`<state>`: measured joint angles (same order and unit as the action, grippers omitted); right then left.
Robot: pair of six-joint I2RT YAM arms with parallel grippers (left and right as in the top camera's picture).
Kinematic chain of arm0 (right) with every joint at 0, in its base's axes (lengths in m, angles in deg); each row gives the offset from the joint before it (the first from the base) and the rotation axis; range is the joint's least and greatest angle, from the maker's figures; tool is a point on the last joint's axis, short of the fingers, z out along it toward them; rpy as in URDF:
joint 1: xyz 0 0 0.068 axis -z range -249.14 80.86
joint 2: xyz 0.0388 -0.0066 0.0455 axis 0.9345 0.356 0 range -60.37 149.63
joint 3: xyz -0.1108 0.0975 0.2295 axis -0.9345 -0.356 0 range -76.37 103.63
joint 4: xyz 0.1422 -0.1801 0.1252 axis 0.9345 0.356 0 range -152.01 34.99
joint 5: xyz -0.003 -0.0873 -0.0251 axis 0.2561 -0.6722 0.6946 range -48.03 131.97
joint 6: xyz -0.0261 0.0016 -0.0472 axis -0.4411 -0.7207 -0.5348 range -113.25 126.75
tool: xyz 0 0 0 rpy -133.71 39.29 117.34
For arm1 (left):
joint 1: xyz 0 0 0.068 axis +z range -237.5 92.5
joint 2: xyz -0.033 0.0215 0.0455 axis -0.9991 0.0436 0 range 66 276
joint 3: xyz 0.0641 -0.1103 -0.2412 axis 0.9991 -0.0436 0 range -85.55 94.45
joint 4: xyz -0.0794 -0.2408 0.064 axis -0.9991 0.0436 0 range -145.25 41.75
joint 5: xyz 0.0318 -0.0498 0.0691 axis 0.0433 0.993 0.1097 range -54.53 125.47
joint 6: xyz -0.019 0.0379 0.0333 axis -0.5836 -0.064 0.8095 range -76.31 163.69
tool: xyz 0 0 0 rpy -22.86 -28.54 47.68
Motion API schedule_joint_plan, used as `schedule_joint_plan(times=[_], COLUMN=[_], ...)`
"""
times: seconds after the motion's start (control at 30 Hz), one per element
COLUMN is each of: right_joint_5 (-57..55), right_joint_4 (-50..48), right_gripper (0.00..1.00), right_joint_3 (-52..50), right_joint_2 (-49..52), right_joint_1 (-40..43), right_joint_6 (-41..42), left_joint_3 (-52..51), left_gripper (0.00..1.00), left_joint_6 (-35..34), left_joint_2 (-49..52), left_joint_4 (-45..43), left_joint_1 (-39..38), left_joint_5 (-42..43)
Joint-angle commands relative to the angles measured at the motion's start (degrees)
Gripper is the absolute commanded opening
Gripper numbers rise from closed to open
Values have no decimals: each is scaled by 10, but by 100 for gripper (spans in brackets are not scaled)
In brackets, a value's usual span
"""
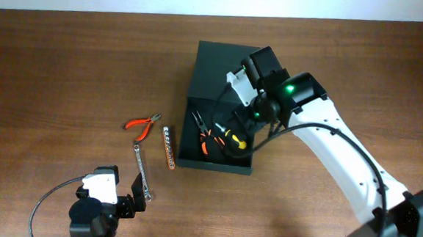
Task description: Pack container
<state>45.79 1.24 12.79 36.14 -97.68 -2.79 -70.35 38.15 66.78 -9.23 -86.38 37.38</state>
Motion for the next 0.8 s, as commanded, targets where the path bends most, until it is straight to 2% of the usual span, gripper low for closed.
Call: schedule_joint_plan(times=[0.0,0.27,0.6,0.77], right_joint_5=[-15,-13,-12,-13], right_joint_4=[20,21,-51,-49], right_gripper=[99,99,99,99], right_joint_3=[5,-78,-294,-352], right_joint_2=[-55,-205,-518,-636], right_joint_1=[18,72,90,90], right_joint_6=[24,42,138,150], left_joint_3=[-3,-3,-3,-3], left_gripper=[99,99,99,99], left_joint_6=[9,9,9,9], left_joint_2=[-4,-4,-4,-4], left_joint_4=[-1,-1,-1,-1], left_joint_1=[-2,-2,-2,-2], left_joint_5=[-3,-4,-3,-3])
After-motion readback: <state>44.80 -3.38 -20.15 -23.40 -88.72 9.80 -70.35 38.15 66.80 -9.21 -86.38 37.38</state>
